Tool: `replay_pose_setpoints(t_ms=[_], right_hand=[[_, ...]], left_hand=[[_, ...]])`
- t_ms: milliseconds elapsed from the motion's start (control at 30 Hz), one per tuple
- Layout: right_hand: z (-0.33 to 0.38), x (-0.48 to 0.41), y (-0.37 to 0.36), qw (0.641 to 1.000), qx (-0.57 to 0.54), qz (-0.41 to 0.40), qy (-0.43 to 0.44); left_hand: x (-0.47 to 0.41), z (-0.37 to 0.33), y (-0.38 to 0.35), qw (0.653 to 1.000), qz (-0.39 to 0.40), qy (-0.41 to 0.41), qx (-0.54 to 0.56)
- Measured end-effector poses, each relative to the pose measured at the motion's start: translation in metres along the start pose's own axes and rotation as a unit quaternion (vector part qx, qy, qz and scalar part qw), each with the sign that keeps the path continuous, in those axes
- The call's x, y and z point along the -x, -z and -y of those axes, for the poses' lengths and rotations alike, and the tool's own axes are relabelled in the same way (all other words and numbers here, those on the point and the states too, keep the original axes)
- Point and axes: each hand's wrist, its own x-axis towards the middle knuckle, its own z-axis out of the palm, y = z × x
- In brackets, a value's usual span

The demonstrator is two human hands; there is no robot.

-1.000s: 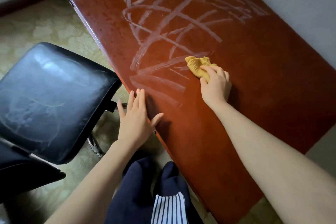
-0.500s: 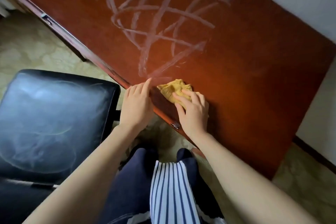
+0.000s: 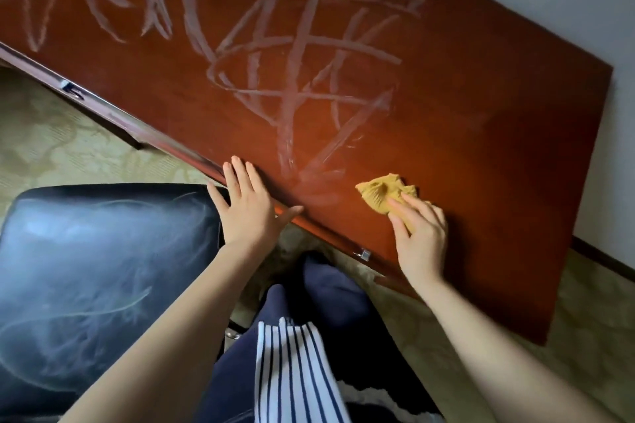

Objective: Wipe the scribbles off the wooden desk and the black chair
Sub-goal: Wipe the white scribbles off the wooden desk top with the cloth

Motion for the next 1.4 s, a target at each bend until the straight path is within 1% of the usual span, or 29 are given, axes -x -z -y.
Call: replay_pose_setpoints(t_ms=[133, 300, 367, 467, 667, 800, 900, 1000, 1100, 1133, 1167, 1200, 1233, 1333, 1400], right_hand=[[0.020, -0.068, -0.016, 1.000, 0.008, 0.010, -0.028], [0.058, -0.143, -0.047, 0.992, 0.062, 0.109, -0.007], [0.076, -0.161, -0.061, 0.985, 0.078, 0.154, 0.025], [0.098, -0.166, -0.079, 0.972, 0.080, 0.198, 0.094], [0.105, -0.130, -0.085, 0.937, 0.067, 0.259, 0.223], [0.083, -0.091, -0.071, 0.905, 0.023, 0.271, 0.326], [0.056, -0.071, -0.053, 0.882, -0.020, 0.274, 0.384], [0.027, -0.069, -0.031, 0.836, -0.024, 0.311, 0.451], [0.007, -0.088, -0.011, 0.773, 0.001, 0.353, 0.527], [0.003, -0.098, -0.007, 0.758, 0.016, 0.359, 0.545], [0.000, -0.109, -0.005, 0.752, 0.029, 0.360, 0.552], [-0.001, -0.120, -0.003, 0.757, 0.038, 0.359, 0.545], [-0.002, -0.130, -0.003, 0.770, 0.041, 0.355, 0.529], [0.001, -0.155, -0.008, 0.827, 0.048, 0.334, 0.449], [0.010, -0.169, -0.017, 0.871, 0.043, 0.305, 0.383]], left_hand=[[-0.002, -0.001, 0.001, 1.000, 0.003, -0.004, -0.025], [-0.008, 0.001, 0.010, 0.996, 0.029, -0.024, -0.080], [-0.009, 0.002, 0.012, 0.994, 0.043, -0.024, -0.095], [-0.009, 0.005, 0.016, 0.991, 0.050, -0.034, -0.117], [-0.007, 0.012, 0.025, 0.987, 0.095, -0.042, -0.121], [-0.008, 0.013, 0.028, 0.989, 0.116, -0.035, -0.086], [-0.009, 0.010, 0.033, 0.990, 0.125, -0.028, -0.061], [-0.008, 0.009, 0.033, 0.991, 0.125, -0.022, -0.050], [-0.006, 0.012, 0.035, 0.990, 0.130, -0.025, -0.043], [-0.006, 0.013, 0.036, 0.990, 0.132, -0.027, -0.044], [-0.006, 0.013, 0.037, 0.990, 0.134, -0.029, -0.043], [-0.006, 0.014, 0.038, 0.989, 0.137, -0.030, -0.043], [-0.006, 0.014, 0.039, 0.989, 0.140, -0.029, -0.045], [-0.007, 0.013, 0.043, 0.986, 0.160, -0.019, -0.049], [-0.009, 0.011, 0.047, 0.983, 0.178, -0.011, -0.053]])
